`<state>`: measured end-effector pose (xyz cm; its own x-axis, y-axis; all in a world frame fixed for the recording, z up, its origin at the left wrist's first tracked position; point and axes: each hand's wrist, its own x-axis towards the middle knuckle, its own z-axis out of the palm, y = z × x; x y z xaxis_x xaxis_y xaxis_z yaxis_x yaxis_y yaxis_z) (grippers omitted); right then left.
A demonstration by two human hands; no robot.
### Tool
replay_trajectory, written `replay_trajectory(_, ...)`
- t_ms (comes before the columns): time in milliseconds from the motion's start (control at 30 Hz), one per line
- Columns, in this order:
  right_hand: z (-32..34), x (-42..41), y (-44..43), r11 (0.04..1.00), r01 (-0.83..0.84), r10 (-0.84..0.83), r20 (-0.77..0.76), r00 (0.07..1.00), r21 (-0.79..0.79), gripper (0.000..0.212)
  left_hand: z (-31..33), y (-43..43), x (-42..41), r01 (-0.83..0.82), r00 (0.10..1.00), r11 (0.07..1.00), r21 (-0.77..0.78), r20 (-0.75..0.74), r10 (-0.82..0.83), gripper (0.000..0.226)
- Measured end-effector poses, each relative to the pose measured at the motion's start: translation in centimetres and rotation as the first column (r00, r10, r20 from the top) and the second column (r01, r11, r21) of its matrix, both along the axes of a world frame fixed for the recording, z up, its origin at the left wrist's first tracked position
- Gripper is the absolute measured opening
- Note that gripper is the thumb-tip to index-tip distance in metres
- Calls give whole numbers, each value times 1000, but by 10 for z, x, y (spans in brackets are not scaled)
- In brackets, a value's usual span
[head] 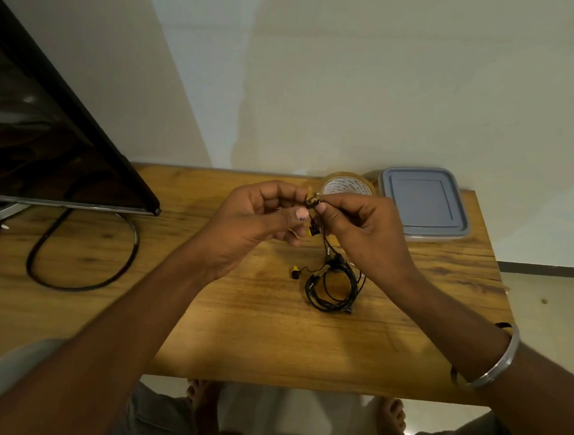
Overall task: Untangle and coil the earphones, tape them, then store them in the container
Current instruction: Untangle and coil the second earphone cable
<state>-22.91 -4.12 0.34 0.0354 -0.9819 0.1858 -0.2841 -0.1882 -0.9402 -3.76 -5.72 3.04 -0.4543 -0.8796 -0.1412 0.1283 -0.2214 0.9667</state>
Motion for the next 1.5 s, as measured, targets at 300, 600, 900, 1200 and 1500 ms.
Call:
replay_trajectory(300,5,0,-1,978,-202,199,54,979,57,18,2,-3,6,31,994,998,60,-107,-24,12)
replay_trajectory(600,16,-10,-1,989,-144,146,-115,983,25,25,6,-7,11,5,997,1000,6,-71,-5,2)
replay_trajectory(900,16,10,14,945,-38,-65,-300,952,-326,25,7,-4,-2,-165,955,954,252,-199,218,4)
replay_trajectory(1200,12,11,15,978,-51,9,-206,979,-200,18,13,0,-4,-114,973,930,350,-152,176,6)
replay_trajectory(1500,25,17,15,955,-104,27,267,963,278,29,-4,1,-8,-346,920,905,-248,103,379,11)
